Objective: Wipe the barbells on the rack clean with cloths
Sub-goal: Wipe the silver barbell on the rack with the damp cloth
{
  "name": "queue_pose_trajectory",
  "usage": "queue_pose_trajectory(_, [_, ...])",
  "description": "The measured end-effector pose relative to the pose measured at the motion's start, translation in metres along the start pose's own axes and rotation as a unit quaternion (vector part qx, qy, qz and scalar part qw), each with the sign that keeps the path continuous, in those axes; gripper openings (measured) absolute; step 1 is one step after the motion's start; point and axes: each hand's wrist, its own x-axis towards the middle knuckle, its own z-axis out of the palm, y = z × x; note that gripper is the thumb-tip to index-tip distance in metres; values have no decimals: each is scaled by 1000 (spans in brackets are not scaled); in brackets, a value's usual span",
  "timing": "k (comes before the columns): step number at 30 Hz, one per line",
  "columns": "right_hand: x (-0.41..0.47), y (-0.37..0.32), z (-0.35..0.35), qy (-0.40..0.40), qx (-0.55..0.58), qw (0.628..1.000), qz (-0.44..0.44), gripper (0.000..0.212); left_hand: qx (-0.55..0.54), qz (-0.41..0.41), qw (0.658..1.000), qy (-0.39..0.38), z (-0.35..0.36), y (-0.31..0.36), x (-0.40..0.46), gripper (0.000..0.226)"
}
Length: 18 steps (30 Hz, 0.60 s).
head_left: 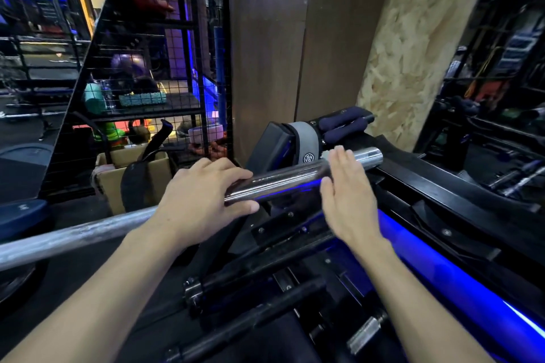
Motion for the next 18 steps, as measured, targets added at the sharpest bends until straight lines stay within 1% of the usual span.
queue_pose_trajectory(1, [-5,-18,0,-5,21,1000,-15,59,4,-1,1000,3,0,0,0,62])
queue_pose_trajectory(3, [-19,-51,-1,-24,49,994,-97,60,5,0,1000,11,1,0,-1,64])
queue_pose_trajectory(5, [-21,-54,-2,-39,42,983,-176,60,6,0,1000,19,1,-1,-2,62])
queue_pose_trajectory(6, [-16,-46,-4,-48,28,981,-188,60,7,-1,1000,22,1,-1,-3,61])
queue_pose_trajectory(7, [-9,-33,-6,-51,12,983,-177,60,6,0,1000,27,1,-1,-4,60])
queue_pose_trajectory(8, [-1,-18,-6,-46,4,988,-148,60,6,2,999,35,1,-1,-5,59])
queue_pose_trajectory(10, [13,14,-10,-32,5,999,-44,63,12,3,999,44,3,-2,-6,58])
queue_pose_trajectory(12, [19,24,-11,-28,13,999,42,71,21,2,999,42,4,-1,-6,61])
queue_pose_trajectory(13, [17,19,-8,-24,15,998,52,73,24,4,999,40,5,-1,-5,63])
queue_pose_trajectory(14, [12,8,-4,-19,16,999,36,73,25,5,999,38,6,0,-5,64])
queue_pose_trajectory(15, [6,-6,-1,-16,19,1000,-1,70,26,3,999,35,6,0,-4,66])
queue_pose_trajectory(18, [-16,-36,-1,-38,28,989,-143,63,28,1,999,31,6,0,-3,63])
